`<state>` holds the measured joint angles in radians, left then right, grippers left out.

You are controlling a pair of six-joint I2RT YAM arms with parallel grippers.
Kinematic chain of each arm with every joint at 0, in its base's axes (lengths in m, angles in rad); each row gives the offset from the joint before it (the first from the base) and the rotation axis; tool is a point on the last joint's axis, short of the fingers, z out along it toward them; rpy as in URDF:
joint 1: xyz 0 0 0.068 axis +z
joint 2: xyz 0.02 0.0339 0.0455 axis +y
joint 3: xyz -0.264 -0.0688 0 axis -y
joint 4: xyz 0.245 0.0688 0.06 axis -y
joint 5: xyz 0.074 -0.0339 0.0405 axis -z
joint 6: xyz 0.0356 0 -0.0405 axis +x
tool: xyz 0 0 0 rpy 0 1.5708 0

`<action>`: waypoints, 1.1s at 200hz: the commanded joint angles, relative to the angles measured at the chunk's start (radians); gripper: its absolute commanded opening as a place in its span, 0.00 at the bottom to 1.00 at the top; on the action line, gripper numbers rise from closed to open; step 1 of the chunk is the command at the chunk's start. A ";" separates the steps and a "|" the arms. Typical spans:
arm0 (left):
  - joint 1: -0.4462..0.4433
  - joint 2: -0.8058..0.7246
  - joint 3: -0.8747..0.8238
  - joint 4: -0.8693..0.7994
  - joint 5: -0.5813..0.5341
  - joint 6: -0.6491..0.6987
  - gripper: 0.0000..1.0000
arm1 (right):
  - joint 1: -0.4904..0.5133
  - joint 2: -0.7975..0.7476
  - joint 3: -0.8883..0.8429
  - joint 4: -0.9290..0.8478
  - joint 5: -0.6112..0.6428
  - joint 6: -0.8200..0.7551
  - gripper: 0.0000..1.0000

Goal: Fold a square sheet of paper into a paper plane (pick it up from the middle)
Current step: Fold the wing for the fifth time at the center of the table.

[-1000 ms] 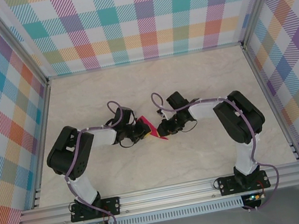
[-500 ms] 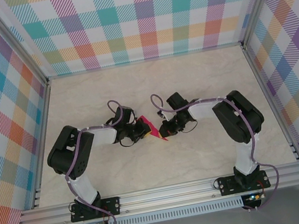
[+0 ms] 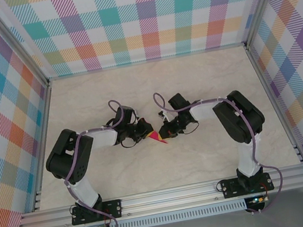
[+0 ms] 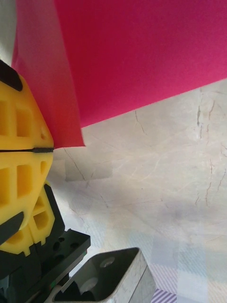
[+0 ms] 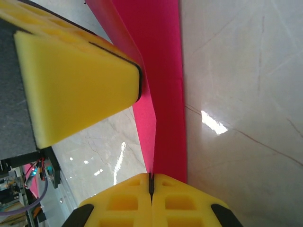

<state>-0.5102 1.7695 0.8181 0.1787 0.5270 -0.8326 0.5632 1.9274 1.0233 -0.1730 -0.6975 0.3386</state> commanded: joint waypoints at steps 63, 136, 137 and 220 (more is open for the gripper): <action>-0.019 -0.016 -0.034 0.030 0.004 0.027 0.07 | -0.022 0.074 0.084 -0.074 -0.066 0.041 0.06; -0.019 -0.048 -0.053 0.013 -0.033 0.049 0.06 | -0.025 0.100 0.124 -0.125 -0.072 0.043 0.06; -0.019 -0.048 -0.054 0.013 -0.033 0.048 0.06 | -0.025 0.100 0.124 -0.125 -0.071 0.043 0.06; -0.020 -0.015 -0.036 -0.043 -0.082 0.063 0.04 | -0.024 0.086 0.126 -0.119 -0.074 0.035 0.09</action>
<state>-0.5159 1.7428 0.7803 0.1799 0.4747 -0.7944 0.5430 2.0171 1.1297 -0.2752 -0.7460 0.3813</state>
